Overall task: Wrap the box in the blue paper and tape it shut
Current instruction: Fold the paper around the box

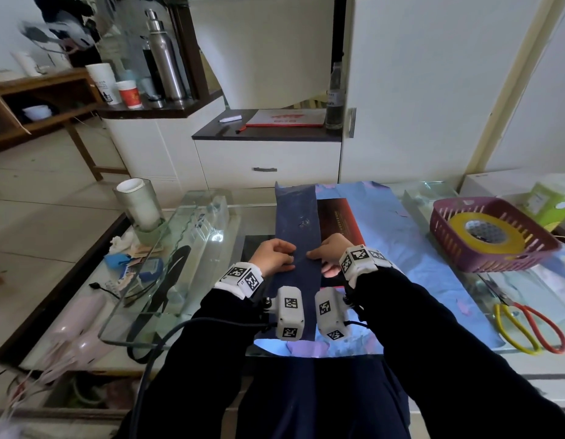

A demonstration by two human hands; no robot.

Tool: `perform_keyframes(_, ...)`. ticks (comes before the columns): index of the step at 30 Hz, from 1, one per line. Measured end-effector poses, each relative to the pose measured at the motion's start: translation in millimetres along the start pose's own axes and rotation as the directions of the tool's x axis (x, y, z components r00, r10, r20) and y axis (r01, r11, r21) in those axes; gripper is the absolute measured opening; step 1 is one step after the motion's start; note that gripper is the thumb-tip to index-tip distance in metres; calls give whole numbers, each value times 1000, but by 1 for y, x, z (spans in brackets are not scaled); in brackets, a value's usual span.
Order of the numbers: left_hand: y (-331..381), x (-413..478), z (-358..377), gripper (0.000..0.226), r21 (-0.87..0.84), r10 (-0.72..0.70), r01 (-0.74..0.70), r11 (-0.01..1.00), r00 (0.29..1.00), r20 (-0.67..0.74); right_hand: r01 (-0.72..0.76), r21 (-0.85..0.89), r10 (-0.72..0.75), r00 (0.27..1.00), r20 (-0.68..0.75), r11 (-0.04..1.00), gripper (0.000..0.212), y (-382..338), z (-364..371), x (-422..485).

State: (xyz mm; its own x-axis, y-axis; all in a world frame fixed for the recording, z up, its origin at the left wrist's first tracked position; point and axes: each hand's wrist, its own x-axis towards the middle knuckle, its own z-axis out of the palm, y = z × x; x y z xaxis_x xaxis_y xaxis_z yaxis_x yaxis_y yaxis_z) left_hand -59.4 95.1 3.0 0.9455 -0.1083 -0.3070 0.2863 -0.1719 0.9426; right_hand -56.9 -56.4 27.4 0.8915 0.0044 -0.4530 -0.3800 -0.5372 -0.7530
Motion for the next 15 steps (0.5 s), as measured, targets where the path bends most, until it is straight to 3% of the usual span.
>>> perform_keyframes(2,-4,-2,2,21,33,30,-29,999,999,-30,-31,21,30,998,46,999,18,3,-1,-8)
perform_keyframes(7,-13,0,-3,38,261,106,-63,963,982,-155,-79,122,68,994,86,989,22,8,-2,-19)
perform_keyframes(13,-38,11,-3,71,323,-96,150,935,980,-176,-79,189,64,994,87,979,38,9,12,-25)
perform_keyframes(15,-34,7,4,62,303,-133,169,938,982,-135,-83,204,64,993,100,975,42,8,16,-28)
